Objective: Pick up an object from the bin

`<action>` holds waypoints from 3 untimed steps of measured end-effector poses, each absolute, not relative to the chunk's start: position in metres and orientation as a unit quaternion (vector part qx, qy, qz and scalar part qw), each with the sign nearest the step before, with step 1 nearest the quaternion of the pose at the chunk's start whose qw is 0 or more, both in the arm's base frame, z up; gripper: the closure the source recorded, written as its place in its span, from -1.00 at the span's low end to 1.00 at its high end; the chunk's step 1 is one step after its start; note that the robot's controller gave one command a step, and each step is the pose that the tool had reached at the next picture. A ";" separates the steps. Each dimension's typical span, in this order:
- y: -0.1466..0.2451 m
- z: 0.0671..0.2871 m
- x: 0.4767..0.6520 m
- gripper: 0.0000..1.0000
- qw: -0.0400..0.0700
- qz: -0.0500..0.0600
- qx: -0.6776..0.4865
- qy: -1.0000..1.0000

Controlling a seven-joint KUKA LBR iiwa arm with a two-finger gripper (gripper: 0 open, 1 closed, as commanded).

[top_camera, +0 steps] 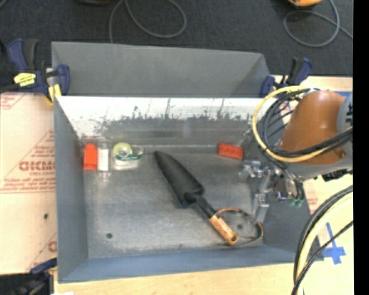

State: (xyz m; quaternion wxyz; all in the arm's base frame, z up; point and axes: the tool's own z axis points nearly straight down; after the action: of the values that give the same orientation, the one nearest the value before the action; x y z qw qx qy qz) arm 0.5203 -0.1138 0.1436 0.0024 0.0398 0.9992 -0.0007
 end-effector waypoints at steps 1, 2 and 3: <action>-0.090 0.124 0.521 -1.00 0.003 0.000 0.136 0.991; -0.071 0.109 0.505 -1.00 0.004 -0.001 0.090 0.996; -0.048 0.084 0.502 1.00 0.003 -0.001 0.157 0.988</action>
Offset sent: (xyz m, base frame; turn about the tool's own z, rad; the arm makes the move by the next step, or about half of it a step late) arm -0.0488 0.0771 -0.0601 0.2229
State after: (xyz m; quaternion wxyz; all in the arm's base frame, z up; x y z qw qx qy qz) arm 0.5018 -0.0479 0.0835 0.0030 0.1567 0.9876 -0.0006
